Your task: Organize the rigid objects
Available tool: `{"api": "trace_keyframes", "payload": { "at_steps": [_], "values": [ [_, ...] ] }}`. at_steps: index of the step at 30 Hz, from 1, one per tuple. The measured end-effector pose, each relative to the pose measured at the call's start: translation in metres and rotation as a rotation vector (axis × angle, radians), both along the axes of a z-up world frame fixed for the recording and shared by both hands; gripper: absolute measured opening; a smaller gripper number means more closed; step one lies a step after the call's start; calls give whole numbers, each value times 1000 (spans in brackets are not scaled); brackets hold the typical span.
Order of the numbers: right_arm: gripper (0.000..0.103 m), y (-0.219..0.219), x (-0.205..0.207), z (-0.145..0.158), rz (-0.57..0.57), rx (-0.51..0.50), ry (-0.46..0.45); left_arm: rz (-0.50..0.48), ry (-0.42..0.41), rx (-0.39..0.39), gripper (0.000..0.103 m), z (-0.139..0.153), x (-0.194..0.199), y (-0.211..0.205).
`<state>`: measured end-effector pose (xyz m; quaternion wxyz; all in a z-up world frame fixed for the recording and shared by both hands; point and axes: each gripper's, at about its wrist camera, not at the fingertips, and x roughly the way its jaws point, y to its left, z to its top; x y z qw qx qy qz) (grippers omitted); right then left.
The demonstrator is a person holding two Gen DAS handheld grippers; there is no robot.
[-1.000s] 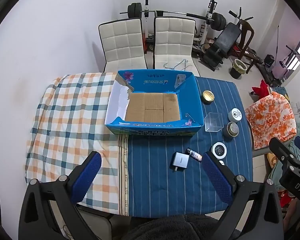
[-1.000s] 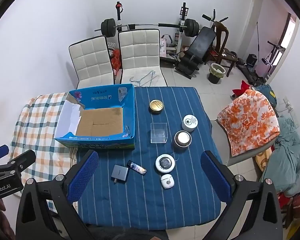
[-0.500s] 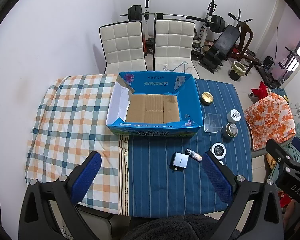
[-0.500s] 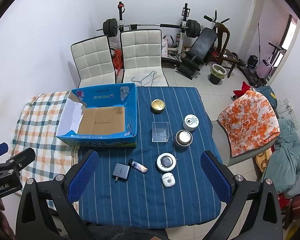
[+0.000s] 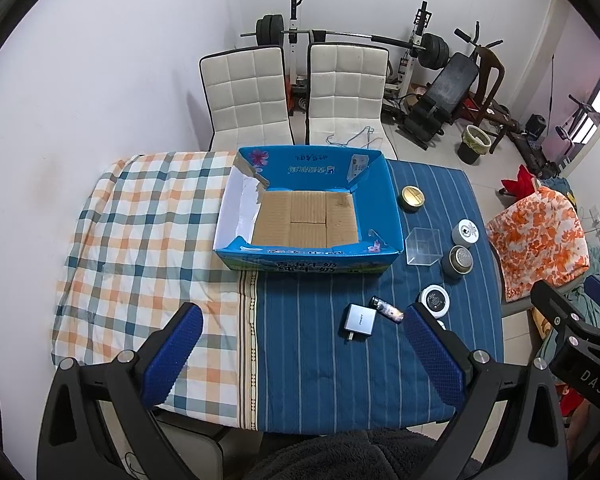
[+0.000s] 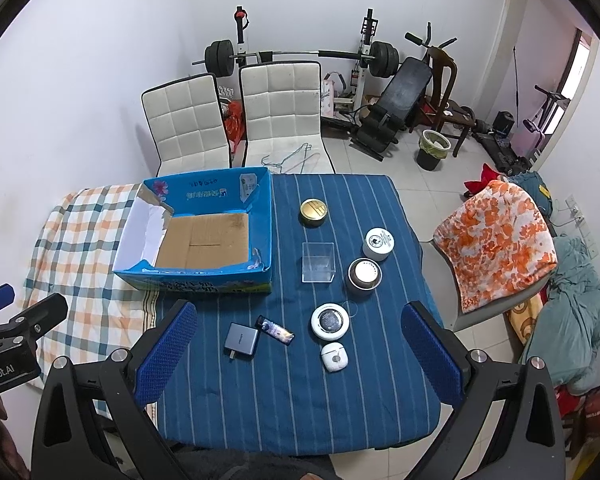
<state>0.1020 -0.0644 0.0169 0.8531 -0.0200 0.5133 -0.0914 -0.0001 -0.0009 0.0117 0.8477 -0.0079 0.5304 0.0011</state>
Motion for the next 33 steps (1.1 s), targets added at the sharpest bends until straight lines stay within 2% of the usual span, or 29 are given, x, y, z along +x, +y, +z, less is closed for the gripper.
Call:
{"api": "trace_keyframes", "payload": {
  "at_steps": [29,33],
  "values": [
    [103,-3,-14,21,3,0,-19,1,-14,-4,103,6,-4,3],
    [103,-1,-13,25,2,-3,-22,3,-21,-5,103,18,-7,-5]
  ]
}}
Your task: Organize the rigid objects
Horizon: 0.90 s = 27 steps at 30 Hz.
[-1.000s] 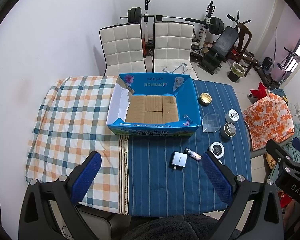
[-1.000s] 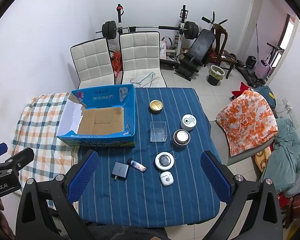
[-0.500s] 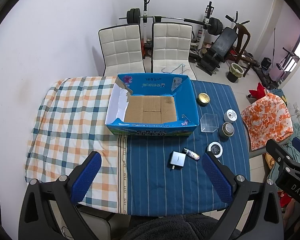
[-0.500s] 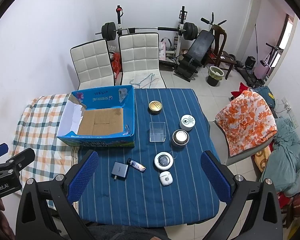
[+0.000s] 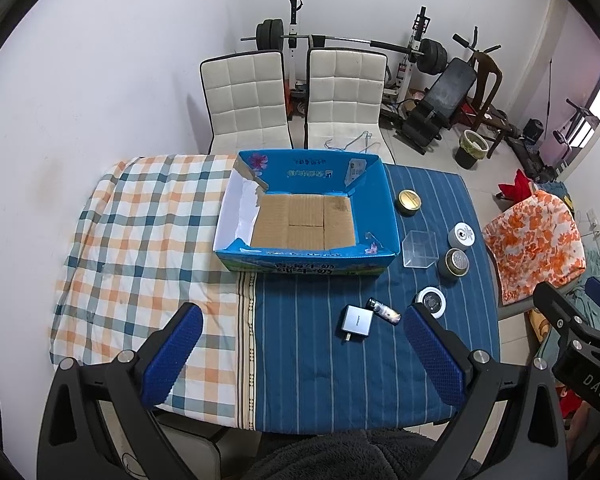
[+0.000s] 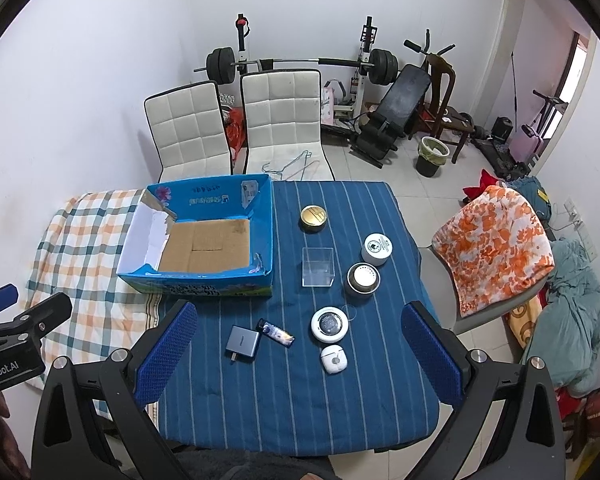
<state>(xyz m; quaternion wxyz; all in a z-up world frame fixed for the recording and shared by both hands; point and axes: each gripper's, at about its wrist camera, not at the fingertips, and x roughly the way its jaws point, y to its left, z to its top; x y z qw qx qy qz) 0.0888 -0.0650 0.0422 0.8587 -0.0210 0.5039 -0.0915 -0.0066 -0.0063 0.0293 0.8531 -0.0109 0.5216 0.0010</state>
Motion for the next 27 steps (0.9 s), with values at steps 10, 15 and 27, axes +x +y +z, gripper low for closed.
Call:
{"api": "trace_keyframes", "payload": {
  "at_steps": [10,15,27],
  "values": [
    [103,5,4,0,2,-2,-5,-1,-7,-5,103,2,1,0],
    [103,6,8,2,-11,2,-10,-1,-9,-5,103,2,3,0],
    [103,-28,19,-26,-89,43,36,-42,33,-35,103,-17,28,-21]
  ]
}}
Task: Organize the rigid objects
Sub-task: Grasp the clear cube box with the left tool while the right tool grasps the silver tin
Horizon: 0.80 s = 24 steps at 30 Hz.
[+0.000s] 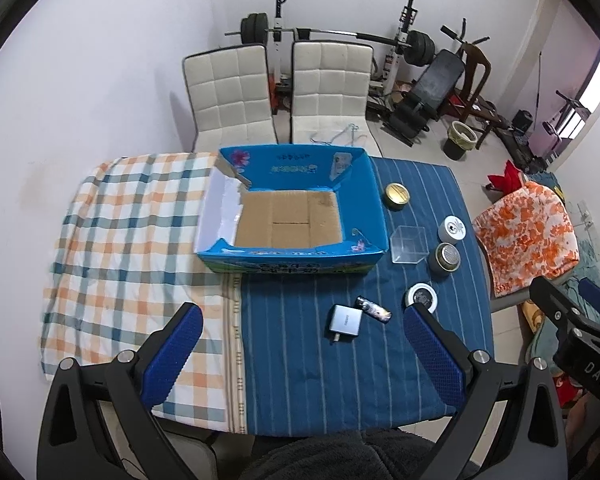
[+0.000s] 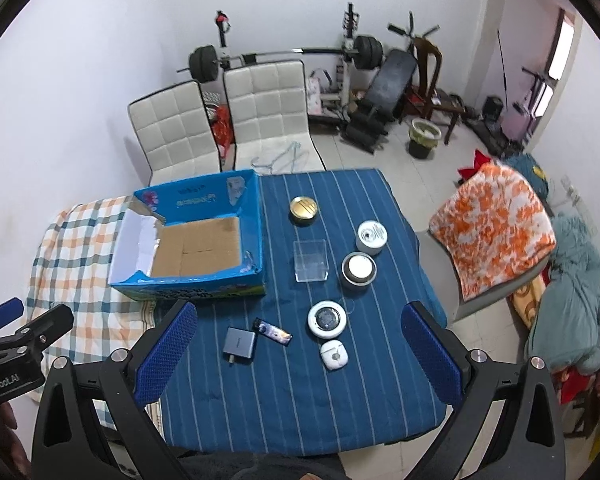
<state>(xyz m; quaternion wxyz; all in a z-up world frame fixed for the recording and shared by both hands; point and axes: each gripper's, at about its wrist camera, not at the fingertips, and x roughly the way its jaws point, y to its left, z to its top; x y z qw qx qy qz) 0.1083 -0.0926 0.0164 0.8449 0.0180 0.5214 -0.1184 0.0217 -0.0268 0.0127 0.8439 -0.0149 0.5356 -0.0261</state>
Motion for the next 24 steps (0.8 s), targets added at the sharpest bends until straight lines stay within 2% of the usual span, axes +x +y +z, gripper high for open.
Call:
{"api": "trace_keyframes", "payload": {
  "at_steps": [3,8,10,13,14,20,24],
  "values": [
    [103,-26,10,-28,-53,42,49,-19,37,-29,103,-22,18,-12],
    [103,-79,33,-78,-145,95,106,-53,79,-18,103,-65,66,-47],
    [103,-104,43,-103,-191,93,136,-70,86,-18,103,-80,80,-63],
    [103,-136,61,-139,-247,105,177,-125,141,-21,103,-113,111,-101],
    [103,-145,66,-150,-275,63,201,-151,164,-24,103,-126,123,-117],
    [103,-220,101,-226,-402,217,267,-236,260,-1,103,-188,176,-187],
    [103,-255,112,-254,-448,257,282,-251,345,0,103,-231,206,-223]
  ]
}}
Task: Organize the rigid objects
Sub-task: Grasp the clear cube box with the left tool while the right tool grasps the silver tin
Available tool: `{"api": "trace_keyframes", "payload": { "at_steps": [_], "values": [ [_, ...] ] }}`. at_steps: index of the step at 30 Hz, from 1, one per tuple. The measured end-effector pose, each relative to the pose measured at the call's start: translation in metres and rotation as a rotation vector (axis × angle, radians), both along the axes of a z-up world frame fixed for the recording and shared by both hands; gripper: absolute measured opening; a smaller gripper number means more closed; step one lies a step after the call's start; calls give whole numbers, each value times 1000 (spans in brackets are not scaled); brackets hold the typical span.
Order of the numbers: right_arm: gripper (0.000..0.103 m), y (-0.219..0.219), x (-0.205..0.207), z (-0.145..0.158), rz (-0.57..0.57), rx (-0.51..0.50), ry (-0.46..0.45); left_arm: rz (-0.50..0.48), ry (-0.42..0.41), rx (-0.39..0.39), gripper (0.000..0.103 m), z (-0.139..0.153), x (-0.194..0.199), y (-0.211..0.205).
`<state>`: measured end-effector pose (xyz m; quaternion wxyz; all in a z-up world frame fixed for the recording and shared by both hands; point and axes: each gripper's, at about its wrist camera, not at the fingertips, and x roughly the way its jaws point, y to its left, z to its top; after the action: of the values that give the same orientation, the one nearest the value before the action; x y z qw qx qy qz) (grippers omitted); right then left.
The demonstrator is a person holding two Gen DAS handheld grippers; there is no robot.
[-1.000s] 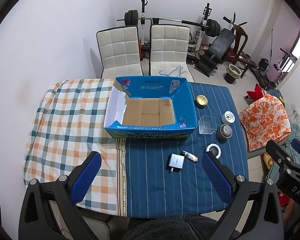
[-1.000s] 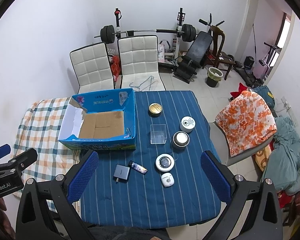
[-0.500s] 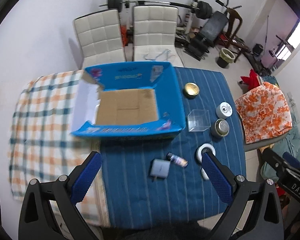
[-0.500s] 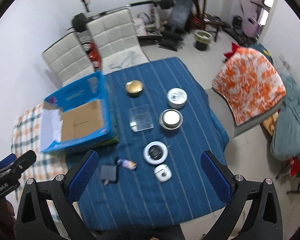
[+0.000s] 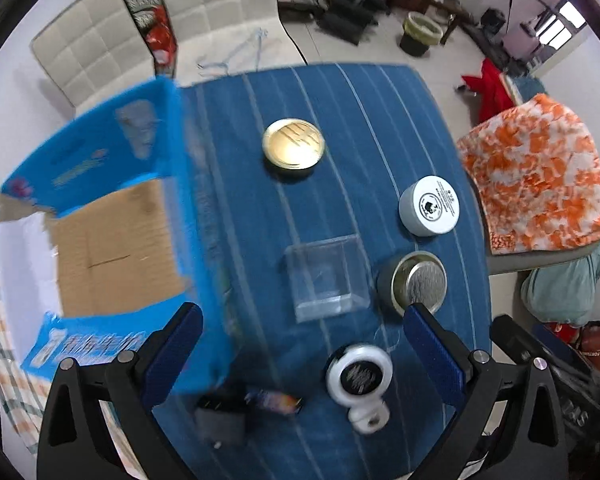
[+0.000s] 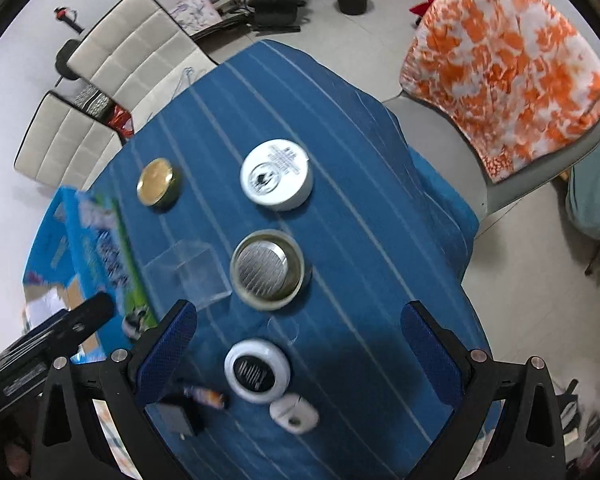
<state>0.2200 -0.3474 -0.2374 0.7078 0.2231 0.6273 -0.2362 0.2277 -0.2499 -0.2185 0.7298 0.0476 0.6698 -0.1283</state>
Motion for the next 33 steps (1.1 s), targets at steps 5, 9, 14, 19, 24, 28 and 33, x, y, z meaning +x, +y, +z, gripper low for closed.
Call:
{"api": "trace_keyframes", "payload": {
  "at_steps": [5,9,14,19,24,28,33],
  "values": [
    [103,-22,9,-17,-21,9,11,-10,62,65,103,-41,21,-25],
    [103,-31,13,-27,-23,24,27,-6,92,90,103,-68,27,-33],
    [103,-32,16,-37,-1,42,38,-26,111,120,103,-88,28,-37],
    [103,-25,21,-53,7,46,64,-6,183,115,71,-111,31,-28],
    [103,-16,22,-68,2,85,76,12,163,107,63,-120,23,-10],
    [103,-16,28,-86,-59,189,68,59,154,95,62,-117,18,14],
    [96,-21,39,-112,-125,279,67,78,160,92,61,-118,13,33]
  ]
}}
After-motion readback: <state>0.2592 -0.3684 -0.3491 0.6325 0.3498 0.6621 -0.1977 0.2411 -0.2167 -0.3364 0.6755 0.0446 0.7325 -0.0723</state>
